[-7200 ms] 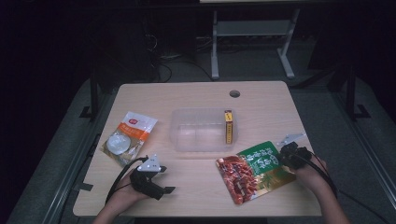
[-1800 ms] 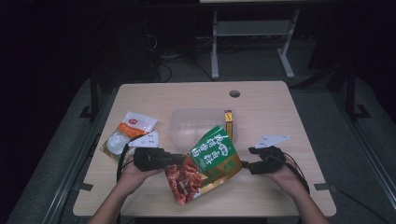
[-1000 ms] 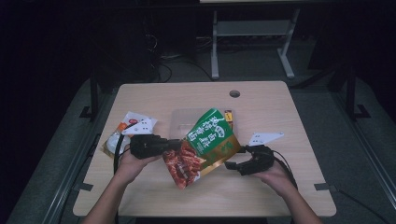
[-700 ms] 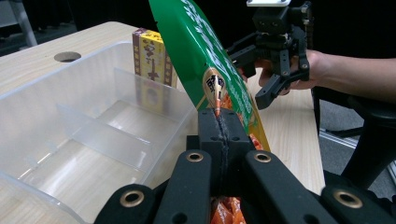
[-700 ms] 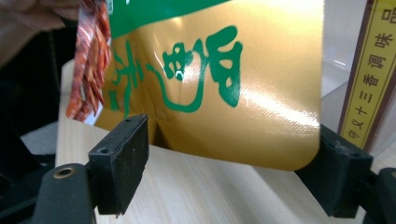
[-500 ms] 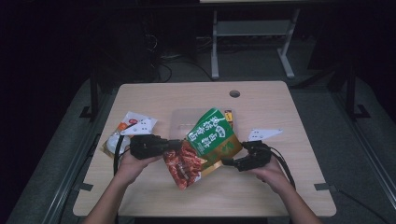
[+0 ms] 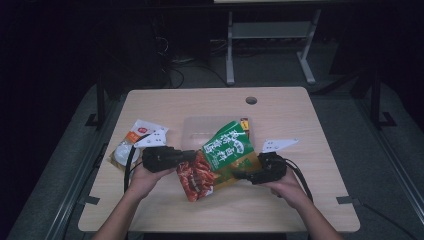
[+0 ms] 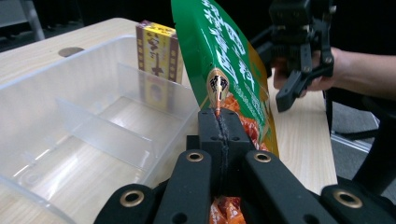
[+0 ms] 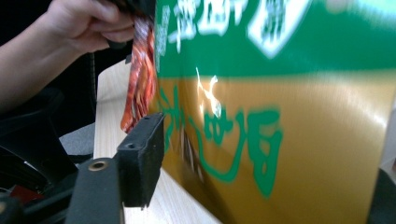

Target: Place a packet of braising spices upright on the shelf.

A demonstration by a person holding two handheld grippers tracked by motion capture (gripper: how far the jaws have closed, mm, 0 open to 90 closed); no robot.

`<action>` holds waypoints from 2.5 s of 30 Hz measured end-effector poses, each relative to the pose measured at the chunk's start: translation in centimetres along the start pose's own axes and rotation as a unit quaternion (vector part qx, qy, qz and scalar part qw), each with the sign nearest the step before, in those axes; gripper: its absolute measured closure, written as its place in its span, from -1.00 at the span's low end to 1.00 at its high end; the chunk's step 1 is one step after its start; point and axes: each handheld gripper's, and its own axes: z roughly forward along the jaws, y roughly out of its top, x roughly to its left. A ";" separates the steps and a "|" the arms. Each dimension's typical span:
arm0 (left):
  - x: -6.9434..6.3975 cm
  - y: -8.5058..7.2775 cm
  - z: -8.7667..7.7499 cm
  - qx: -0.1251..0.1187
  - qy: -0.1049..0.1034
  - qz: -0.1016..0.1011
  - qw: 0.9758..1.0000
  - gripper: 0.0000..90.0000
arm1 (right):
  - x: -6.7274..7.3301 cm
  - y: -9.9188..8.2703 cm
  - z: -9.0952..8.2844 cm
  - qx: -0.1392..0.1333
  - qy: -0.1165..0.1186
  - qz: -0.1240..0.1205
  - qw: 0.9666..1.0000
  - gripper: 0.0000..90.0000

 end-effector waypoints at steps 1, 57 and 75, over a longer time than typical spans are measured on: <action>0.0 0.0 -0.1 -0.002 0.002 0.000 1.000 1.00 | -0.1 -0.2 0.1 0.002 0.003 0.005 1.000 -0.16; 0.3 -3.0 -0.9 0.070 0.063 0.017 0.995 0.26 | 3.0 6.1 -1.8 0.040 0.003 -0.146 0.989 1.00; -1.0 -6.4 -1.9 0.146 0.077 0.002 0.986 -0.32 | 3.8 9.0 -3.5 0.010 -0.026 -0.152 0.988 1.00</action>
